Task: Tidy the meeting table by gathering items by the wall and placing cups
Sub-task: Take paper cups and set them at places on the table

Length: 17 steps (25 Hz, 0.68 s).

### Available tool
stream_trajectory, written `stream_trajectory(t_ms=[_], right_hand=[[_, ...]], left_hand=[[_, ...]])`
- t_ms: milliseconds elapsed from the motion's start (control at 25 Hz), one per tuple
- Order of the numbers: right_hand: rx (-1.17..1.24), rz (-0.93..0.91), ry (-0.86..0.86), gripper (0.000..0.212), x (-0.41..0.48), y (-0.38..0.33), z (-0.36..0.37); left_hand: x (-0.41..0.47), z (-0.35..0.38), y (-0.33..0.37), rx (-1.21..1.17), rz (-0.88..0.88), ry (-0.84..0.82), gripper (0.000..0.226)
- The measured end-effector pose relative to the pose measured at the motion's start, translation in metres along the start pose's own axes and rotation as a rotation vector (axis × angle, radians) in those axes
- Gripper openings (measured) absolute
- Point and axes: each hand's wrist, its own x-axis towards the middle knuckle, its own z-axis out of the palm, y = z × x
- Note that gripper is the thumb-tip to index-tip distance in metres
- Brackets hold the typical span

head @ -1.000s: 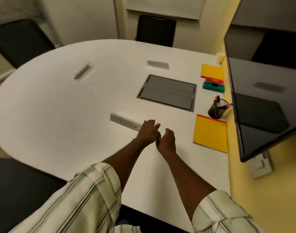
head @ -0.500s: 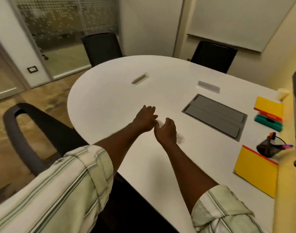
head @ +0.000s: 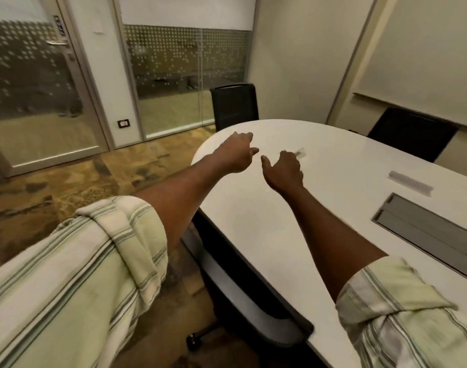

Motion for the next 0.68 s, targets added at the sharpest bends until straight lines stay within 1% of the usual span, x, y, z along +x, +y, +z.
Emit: stream_trajectory(t_ms=[120, 240, 360, 480, 600, 680], right_hand=[[-0.052, -0.074, -0.036, 0.061, 0.005, -0.074, 0.038], [-0.133, -0.113, -0.108, 0.063, 0.013, -0.128, 0.077], [-0.171, -0.128, -0.151, 0.065, 0.031, -0.165, 0.114], [-0.206, -0.119, -0.201, 0.070, 0.059, -0.197, 0.157], [-0.232, -0.109, -0.225, 0.076, 0.102, -0.230, 0.203], [-0.248, -0.154, -0.217, 0.077, 0.134, -0.250, 0.232]], left_hand=[[-0.002, -0.035, -0.073, -0.022, -0.032, 0.013, 0.049], [-0.002, -0.060, -0.138, -0.044, -0.081, 0.023, 0.049], [0.003, -0.076, -0.198, -0.065, -0.103, 0.066, 0.047], [0.017, -0.080, -0.261, -0.057, -0.156, 0.035, 0.051], [0.048, -0.080, -0.321, -0.066, -0.203, 0.034, 0.055], [0.072, -0.078, -0.357, -0.068, -0.218, 0.063, 0.058]])
